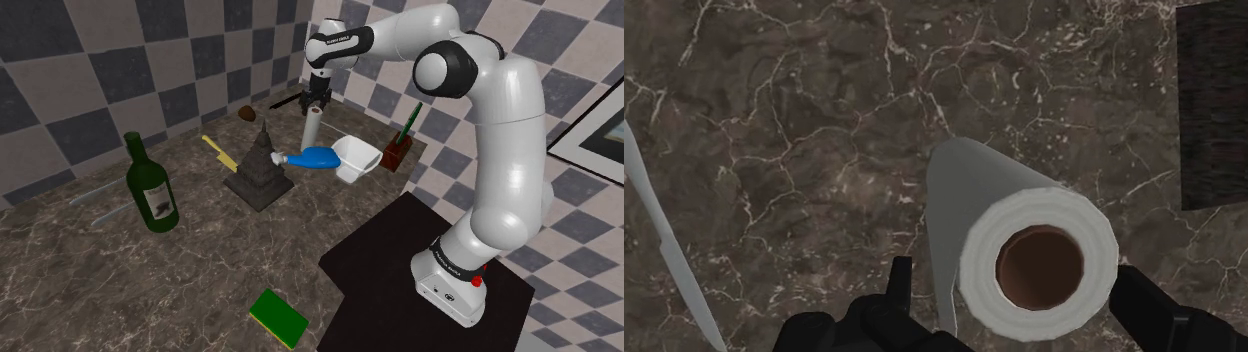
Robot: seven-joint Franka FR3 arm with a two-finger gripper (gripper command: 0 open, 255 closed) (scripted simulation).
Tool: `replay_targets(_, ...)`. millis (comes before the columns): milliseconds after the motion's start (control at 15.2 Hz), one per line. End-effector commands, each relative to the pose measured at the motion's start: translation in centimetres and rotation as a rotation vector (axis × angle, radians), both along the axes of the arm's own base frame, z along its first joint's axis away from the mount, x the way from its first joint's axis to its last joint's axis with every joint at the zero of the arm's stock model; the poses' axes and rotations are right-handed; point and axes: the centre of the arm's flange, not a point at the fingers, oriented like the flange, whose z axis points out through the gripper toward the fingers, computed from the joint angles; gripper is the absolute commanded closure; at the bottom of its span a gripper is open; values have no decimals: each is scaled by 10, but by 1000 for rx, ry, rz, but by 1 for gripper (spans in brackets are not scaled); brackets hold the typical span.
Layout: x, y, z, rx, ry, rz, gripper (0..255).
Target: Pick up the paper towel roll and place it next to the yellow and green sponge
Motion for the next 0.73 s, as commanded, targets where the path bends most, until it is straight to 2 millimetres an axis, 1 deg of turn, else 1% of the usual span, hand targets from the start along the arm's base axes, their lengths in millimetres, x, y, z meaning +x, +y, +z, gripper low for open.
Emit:
replay_targets(0,1,1,-7,0,0,0,0)
replay_targets(462,1,1,-7,0,0,0,0)
replay_targets(528,1,1,-7,0,0,0,255)
replay_targets(660,1,2,-7,0,0,0,255)
